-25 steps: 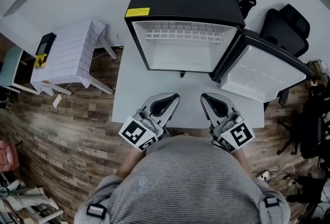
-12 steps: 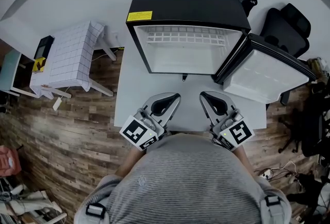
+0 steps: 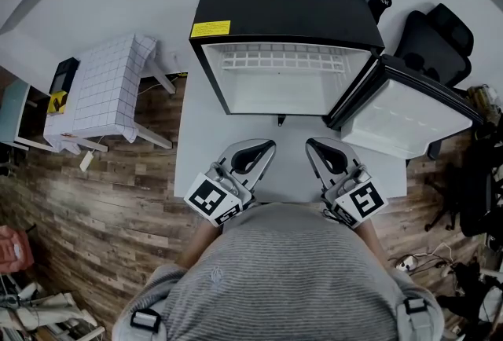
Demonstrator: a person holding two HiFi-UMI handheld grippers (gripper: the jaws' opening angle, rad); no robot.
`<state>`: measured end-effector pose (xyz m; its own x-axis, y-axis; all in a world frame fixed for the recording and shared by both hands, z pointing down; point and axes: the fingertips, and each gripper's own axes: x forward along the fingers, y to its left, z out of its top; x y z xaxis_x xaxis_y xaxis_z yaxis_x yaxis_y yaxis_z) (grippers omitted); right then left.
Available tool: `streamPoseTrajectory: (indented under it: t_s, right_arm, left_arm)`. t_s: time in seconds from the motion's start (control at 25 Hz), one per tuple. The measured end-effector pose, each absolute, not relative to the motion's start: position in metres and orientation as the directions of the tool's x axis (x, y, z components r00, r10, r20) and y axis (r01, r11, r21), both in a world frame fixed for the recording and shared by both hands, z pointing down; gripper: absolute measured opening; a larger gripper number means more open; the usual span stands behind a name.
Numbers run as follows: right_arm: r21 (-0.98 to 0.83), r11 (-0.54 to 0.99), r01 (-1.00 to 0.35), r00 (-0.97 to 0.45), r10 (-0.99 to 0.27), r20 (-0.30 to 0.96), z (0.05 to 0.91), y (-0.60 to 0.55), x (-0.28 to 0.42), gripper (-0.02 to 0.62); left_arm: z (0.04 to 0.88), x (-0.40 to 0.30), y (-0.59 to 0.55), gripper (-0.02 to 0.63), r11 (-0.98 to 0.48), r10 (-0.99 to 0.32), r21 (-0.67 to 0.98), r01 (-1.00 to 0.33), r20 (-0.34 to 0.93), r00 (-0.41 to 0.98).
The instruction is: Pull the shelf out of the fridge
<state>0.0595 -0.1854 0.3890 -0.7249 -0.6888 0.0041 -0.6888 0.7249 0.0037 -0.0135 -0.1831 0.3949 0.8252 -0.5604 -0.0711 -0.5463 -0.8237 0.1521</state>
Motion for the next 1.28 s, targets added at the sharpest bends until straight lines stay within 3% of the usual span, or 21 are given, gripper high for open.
streamPoseTrajectory:
  t_s: [0.48,0.76,1.08,1.12,1.2,1.28]
  right_arm:
    - [0.174,0.682,-0.71,-0.684,-0.727,0.061,0.396,-0.23,0.059,0.014]
    - [0.246,0.661,-0.709,-0.658,-0.745,0.105,0.402,-0.257,0.061,0.014]
    - [0.327,0.646,-0.689,-0.641,-0.754,0.14,0.405,-0.271,0.056,0.015]
    - [0.331,0.645,-0.689,-0.64,-0.755,0.142,0.406,-0.273,0.055,0.017]
    - [0.336,0.64,-0.691,-0.637,-0.759,0.137,0.409,-0.276,0.053,0.02]
    - [0.349,0.638,-0.686,-0.636,-0.759,0.14,0.411,-0.28,0.051,0.078]
  left_arm:
    - [0.394,-0.011,-0.228,0.012,-0.805,-0.585,-0.121,-0.581,-0.006,0.811]
    - [0.409,-0.01,-0.261,0.012,-0.744,-0.645,-0.321,-0.586,0.116,0.755]
    - [0.408,-0.014,-0.28,0.015,-0.7,-0.682,-0.411,-0.585,0.139,0.718]
    - [0.409,-0.014,-0.281,0.022,-0.698,-0.683,-0.417,-0.582,0.142,0.716]
    - [0.411,-0.012,-0.285,0.095,-0.695,-0.685,-0.428,-0.578,0.15,0.713]
    - [0.412,-0.01,-0.288,0.135,-0.693,-0.686,-0.444,-0.568,0.161,0.71]
